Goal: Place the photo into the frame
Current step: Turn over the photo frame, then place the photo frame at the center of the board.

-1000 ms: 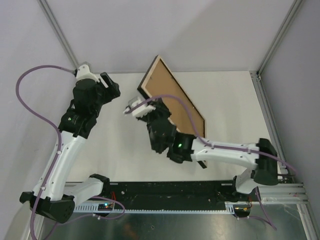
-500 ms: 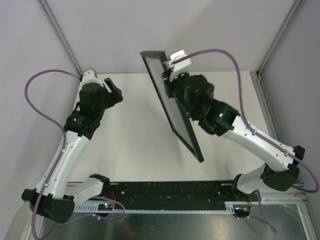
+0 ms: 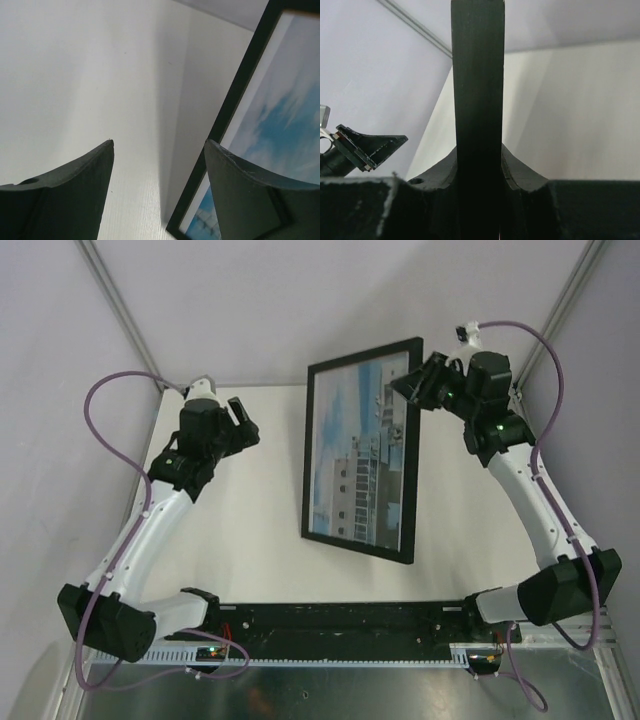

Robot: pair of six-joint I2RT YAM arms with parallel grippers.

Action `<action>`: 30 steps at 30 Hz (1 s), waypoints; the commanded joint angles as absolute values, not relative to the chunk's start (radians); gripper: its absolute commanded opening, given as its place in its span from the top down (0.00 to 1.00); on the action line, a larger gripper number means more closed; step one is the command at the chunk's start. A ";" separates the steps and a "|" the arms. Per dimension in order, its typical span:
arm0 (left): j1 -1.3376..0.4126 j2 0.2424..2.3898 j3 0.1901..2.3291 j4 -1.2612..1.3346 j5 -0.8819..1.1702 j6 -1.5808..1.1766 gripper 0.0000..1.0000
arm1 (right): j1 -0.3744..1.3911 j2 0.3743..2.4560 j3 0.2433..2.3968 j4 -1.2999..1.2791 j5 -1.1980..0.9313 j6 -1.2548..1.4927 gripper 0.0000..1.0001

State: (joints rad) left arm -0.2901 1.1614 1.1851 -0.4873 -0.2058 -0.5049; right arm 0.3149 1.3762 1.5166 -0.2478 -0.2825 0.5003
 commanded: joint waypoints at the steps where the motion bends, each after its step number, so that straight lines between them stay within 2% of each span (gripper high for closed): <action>1: -0.280 1.207 1.187 -0.451 -0.142 -0.485 0.23 | 0.145 1.342 1.401 0.026 -0.604 0.815 1.00; 10: -0.274 1.341 1.190 -0.442 -0.026 -0.469 0.24 | -0.038 1.449 1.020 0.464 -0.801 1.085 1.00; 19: -0.268 1.436 1.146 -0.411 0.046 -0.468 0.24 | -0.083 1.692 0.773 0.951 -0.854 1.319 1.00; 26: -0.249 1.427 1.067 -0.398 0.018 -0.549 0.21 | -0.082 1.777 0.701 0.966 -0.842 1.269 0.98; 30: -0.232 1.367 0.973 -0.399 -0.031 -0.695 0.15 | -0.079 1.782 0.695 0.825 -0.829 1.172 0.84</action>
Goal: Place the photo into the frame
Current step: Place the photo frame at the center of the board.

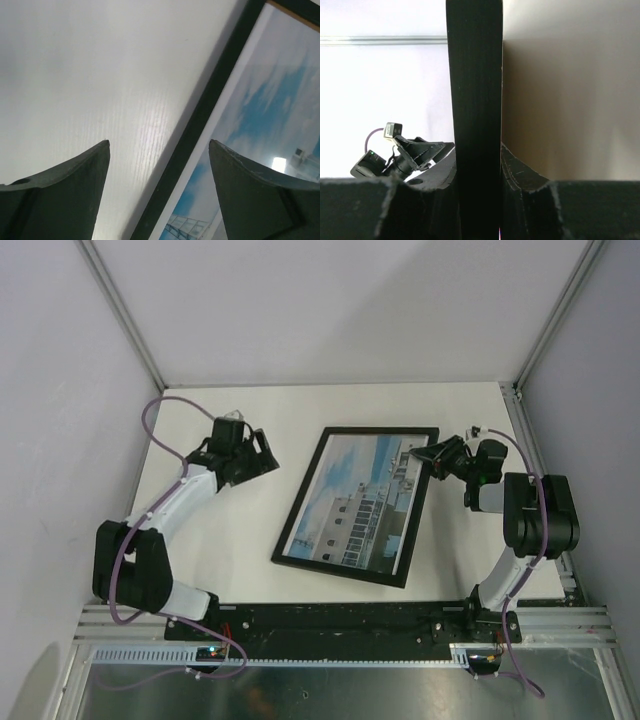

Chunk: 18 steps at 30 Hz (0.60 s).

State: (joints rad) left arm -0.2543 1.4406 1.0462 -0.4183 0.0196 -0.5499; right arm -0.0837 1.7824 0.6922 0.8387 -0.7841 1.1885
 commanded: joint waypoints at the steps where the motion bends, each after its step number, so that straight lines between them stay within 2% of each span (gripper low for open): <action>1: -0.230 1.343 0.945 -0.399 -0.036 -0.734 0.14 | -0.079 1.779 0.695 0.788 -0.821 1.142 0.78; 5: -0.228 1.252 0.788 -0.398 -0.056 -0.949 0.09 | -0.078 1.762 0.695 0.641 -0.786 1.048 0.59; 10: -0.228 1.122 0.621 -0.399 -0.077 -1.133 0.04 | -0.081 1.727 0.695 0.468 -0.728 0.940 0.42; 13: -0.237 1.047 0.545 -0.399 -0.080 -1.195 0.01 | -0.082 1.708 0.695 0.395 -0.692 0.890 0.36; 18: -0.279 0.988 0.479 -0.402 -0.099 -1.243 0.00 | -0.082 1.695 0.695 0.288 -0.641 0.827 0.35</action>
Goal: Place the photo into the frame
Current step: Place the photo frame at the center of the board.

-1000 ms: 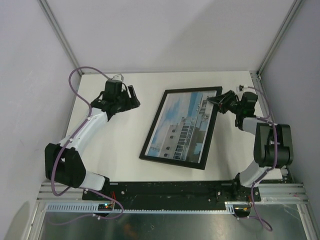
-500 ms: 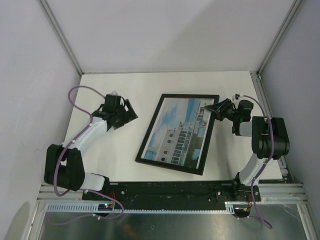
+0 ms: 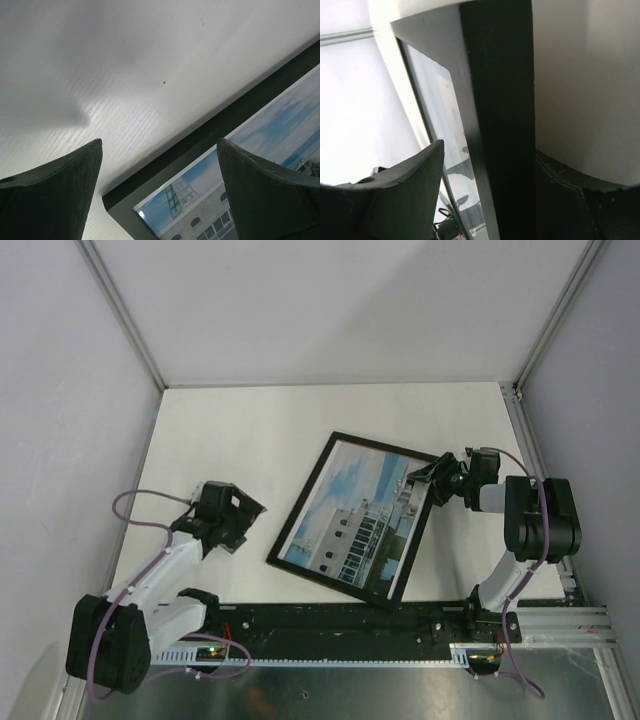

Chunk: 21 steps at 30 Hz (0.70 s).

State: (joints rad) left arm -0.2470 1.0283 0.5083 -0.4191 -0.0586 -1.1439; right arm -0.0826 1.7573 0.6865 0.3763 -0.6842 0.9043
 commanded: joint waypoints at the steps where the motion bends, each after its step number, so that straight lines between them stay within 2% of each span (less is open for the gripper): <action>1: -0.296 0.986 0.471 -0.404 -0.105 -1.253 0.00 | -0.083 1.690 0.694 0.255 -0.624 0.813 0.35; 7: -0.375 1.005 0.446 -0.412 -0.147 -1.304 0.00 | -0.093 1.651 0.696 0.118 -0.497 0.729 0.31; 14: -0.433 1.048 0.447 -0.409 -0.145 -1.358 0.00 | -0.096 1.606 0.705 0.075 -0.425 0.704 0.27; 21: -0.451 1.066 0.477 -0.409 -0.153 -1.348 0.00 | -0.121 1.608 0.826 -0.071 -0.360 0.667 0.22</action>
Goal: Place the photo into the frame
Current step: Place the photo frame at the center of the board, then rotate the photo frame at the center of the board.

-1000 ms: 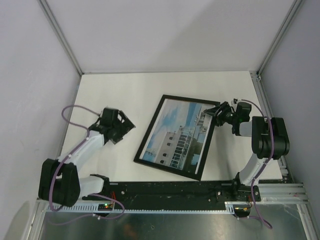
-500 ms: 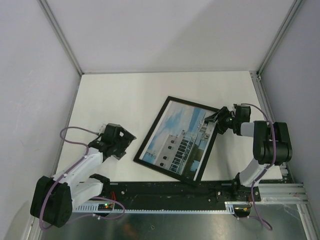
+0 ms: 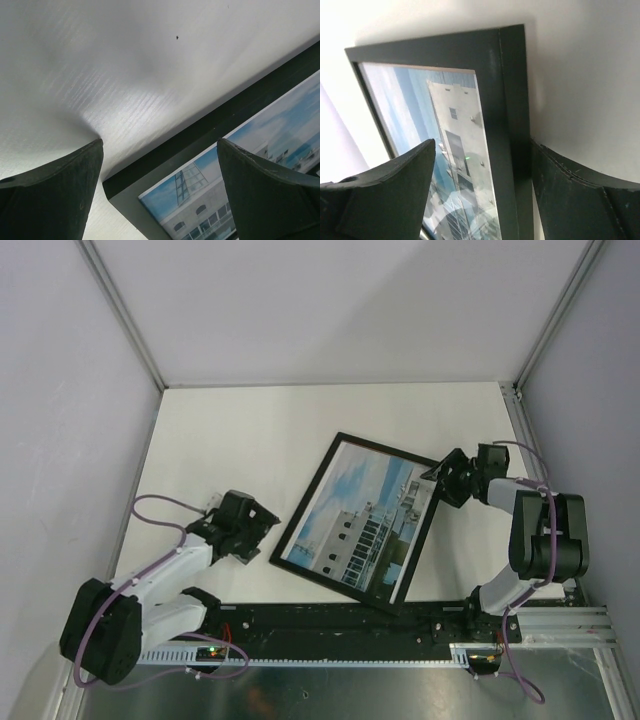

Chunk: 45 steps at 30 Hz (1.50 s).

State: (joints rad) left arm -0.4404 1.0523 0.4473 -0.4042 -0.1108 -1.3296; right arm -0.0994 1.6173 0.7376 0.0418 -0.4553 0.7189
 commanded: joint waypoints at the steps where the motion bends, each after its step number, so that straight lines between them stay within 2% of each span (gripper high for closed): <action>1: -0.451 1.070 0.484 -0.408 -0.152 -1.343 0.00 | -0.124 1.617 0.840 -0.083 -0.351 0.663 0.22; 7: -0.452 1.095 0.497 -0.396 -0.110 -1.307 0.00 | -0.138 1.673 0.888 -0.109 -0.275 0.638 0.22; 11: -0.458 1.038 0.452 -0.398 -0.102 -1.316 0.00 | -0.143 1.687 0.910 -0.099 -0.227 0.633 0.23; 17: -0.491 0.965 0.405 -0.404 -0.102 -1.307 0.04 | -0.146 1.702 0.972 -0.068 -0.206 0.648 0.35; 19: -0.509 0.947 0.400 -0.415 -0.101 -1.293 0.09 | -0.147 1.709 0.995 -0.060 -0.206 0.654 0.38; 29: -0.552 0.850 0.369 -0.530 -0.074 -1.216 0.60 | -0.147 1.803 1.124 -0.076 -0.201 0.638 0.53; 37: -0.554 0.764 0.378 -0.661 -0.066 -1.134 0.90 | -0.138 1.870 1.174 -0.112 -0.203 0.599 0.58; 40: -0.558 0.752 0.361 -0.683 -0.046 -1.129 0.98 | -0.122 1.889 1.189 -0.125 -0.196 0.586 0.60; 45: -0.612 0.788 0.360 -0.685 -0.043 -1.156 1.00 | -0.096 1.906 1.201 -0.144 -0.170 0.569 0.61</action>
State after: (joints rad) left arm -0.5655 0.7650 0.3656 -0.6571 -0.0525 -1.1587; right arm -0.1196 1.8946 1.1576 -0.1204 -0.2054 0.6003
